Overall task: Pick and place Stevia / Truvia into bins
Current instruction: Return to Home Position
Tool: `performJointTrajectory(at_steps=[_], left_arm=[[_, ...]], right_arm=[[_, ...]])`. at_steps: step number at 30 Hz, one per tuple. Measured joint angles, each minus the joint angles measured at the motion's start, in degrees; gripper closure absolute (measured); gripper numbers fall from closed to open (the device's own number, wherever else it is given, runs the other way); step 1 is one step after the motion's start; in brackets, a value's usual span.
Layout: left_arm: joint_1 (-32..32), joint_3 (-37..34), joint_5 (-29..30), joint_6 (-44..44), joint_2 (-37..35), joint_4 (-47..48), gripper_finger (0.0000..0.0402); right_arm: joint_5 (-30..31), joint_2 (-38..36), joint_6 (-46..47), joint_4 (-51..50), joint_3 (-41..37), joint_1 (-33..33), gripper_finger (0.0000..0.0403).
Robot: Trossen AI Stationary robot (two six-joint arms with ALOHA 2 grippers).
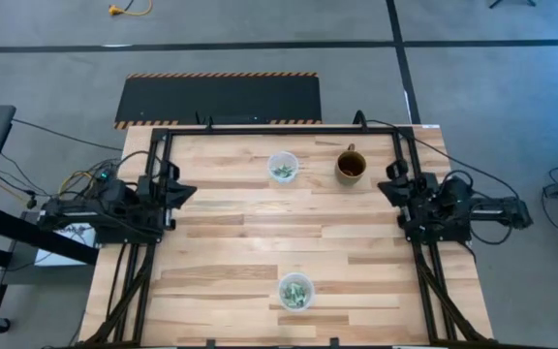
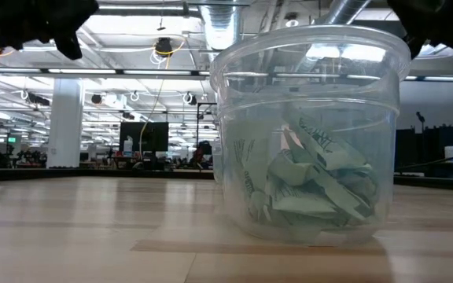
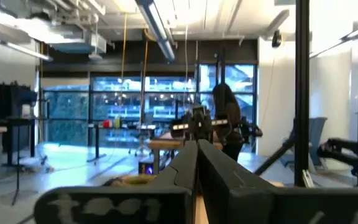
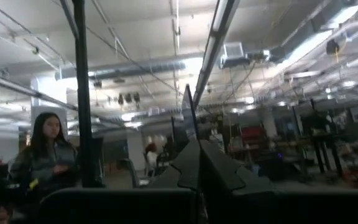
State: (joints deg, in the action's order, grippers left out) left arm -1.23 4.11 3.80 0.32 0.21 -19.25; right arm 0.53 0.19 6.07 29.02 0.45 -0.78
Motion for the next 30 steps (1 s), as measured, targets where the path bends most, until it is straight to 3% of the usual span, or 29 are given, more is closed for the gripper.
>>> performJointTrajectory(at_steps=[8, 14, 21, 30], left_arm=[[0.0, -3.5, -0.1, -2.3, 0.1, -1.3, 0.0401], [0.0, -3.5, 2.3, -2.4, 0.0, 3.3, 0.0402], [0.0, -3.5, 4.0, -2.1, 0.1, 16.3, 0.0401], [0.0, -3.3, 2.7, -2.5, 1.2, 17.0, 0.0401]], right_arm=[[-0.4, 0.2, -0.7, -4.2, 0.0, 0.0, 0.0403], [-0.2, 0.2, -4.8, -14.9, 0.0, 0.0, 0.0403], [-0.4, 0.2, -5.0, -24.7, -0.1, 0.0, 0.0403], [-0.5, 0.5, -5.0, -28.4, 0.0, 0.0, 0.0403]])
